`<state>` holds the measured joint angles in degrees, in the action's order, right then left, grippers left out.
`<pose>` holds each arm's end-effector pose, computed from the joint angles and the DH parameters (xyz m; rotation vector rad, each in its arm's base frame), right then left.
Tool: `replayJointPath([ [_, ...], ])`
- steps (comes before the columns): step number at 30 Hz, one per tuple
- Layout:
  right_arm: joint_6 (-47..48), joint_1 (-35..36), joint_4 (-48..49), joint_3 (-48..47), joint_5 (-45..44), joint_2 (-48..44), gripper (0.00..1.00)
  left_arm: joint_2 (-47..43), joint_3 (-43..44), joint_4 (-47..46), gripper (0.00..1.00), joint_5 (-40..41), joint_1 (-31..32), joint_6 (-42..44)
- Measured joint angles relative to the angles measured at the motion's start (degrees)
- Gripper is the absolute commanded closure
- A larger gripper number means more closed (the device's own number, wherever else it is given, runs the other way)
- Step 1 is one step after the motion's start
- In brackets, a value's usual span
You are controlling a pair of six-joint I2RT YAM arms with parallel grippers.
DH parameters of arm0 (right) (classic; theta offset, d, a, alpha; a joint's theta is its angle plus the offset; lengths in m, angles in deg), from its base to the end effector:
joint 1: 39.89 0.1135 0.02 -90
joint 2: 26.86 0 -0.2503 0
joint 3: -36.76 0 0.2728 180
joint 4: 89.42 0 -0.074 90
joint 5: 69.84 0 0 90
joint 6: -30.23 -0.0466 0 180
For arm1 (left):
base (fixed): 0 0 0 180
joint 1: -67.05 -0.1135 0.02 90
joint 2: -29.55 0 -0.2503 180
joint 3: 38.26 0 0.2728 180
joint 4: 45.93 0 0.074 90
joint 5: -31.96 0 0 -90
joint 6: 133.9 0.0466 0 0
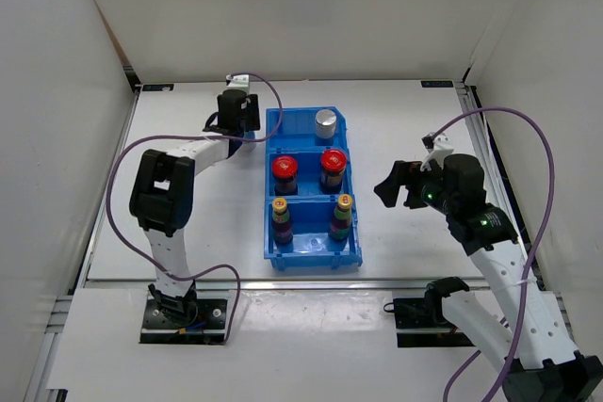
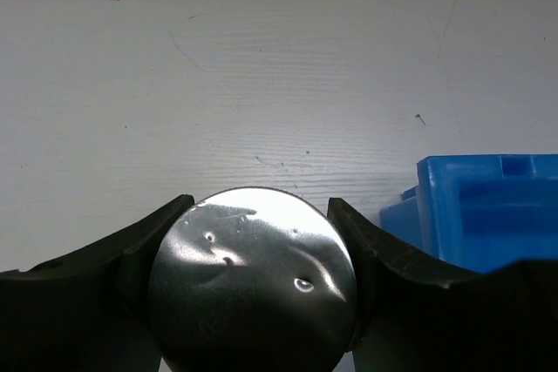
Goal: Organize the condiment bottles
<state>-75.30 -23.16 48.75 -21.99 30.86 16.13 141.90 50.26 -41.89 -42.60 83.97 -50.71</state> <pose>0.1958 0.0679 0.3056 -0.1417 2.0554 0.5416 0.4531 -0.1249 0.1792 0.0137 2.0382 0.0179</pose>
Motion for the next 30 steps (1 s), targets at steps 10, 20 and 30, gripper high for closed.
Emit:
replayJointPath([
  [10, 0.04, 0.0, -0.15, 0.0, 1.01, 0.42, 0.01, -8.68, 2.4, 2.62, 0.88, 0.33, 0.7, 2.36],
  [20, -0.55, 0.0, 0.13, 0.0, 1.75, 1.75, 0.01, -14.67, 5.35, -2.36, 0.89, -7.65, 9.53, 2.89],
  [30, -0.52, 0.0, 0.11, 0.0, 1.77, 1.75, 0.01, -9.4, 1.05, -2.51, 0.85, -9.62, 12.87, 3.87],
])
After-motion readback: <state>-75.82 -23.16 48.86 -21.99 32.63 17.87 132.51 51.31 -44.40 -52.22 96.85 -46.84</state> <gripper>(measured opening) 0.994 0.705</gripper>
